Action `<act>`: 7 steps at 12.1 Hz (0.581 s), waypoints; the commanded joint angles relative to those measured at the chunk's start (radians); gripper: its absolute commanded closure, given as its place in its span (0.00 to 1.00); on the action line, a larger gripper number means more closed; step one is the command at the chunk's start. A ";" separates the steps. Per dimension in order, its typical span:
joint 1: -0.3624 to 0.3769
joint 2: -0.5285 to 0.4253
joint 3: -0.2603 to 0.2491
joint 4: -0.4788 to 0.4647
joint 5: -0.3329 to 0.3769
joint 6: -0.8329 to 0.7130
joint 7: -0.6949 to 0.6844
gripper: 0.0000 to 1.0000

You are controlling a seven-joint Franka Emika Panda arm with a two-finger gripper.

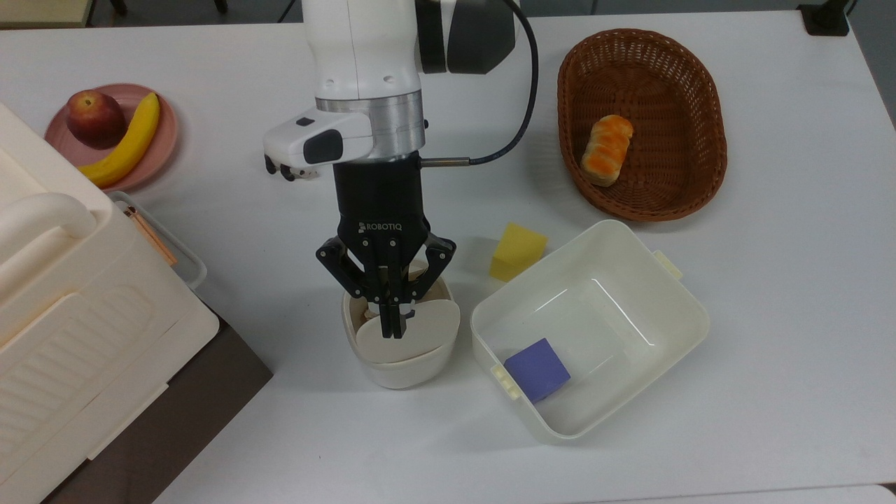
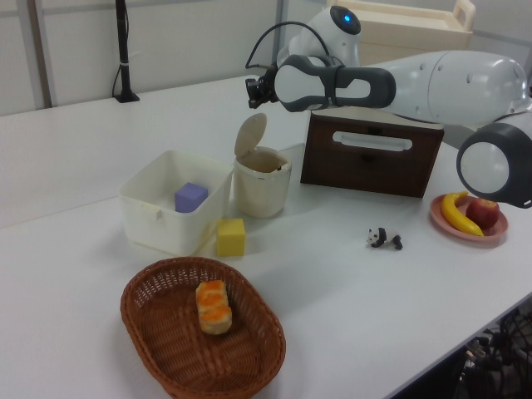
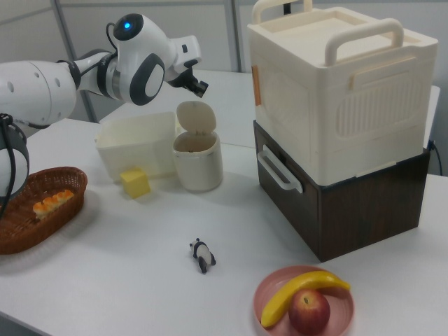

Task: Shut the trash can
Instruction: 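Press the lid down onto the can rim with the gripper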

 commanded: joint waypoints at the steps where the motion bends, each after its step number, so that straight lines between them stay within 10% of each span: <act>1: 0.008 -0.018 -0.004 -0.043 -0.031 -0.055 0.001 0.91; 7: -0.001 -0.052 -0.002 -0.040 -0.014 -0.348 -0.038 0.92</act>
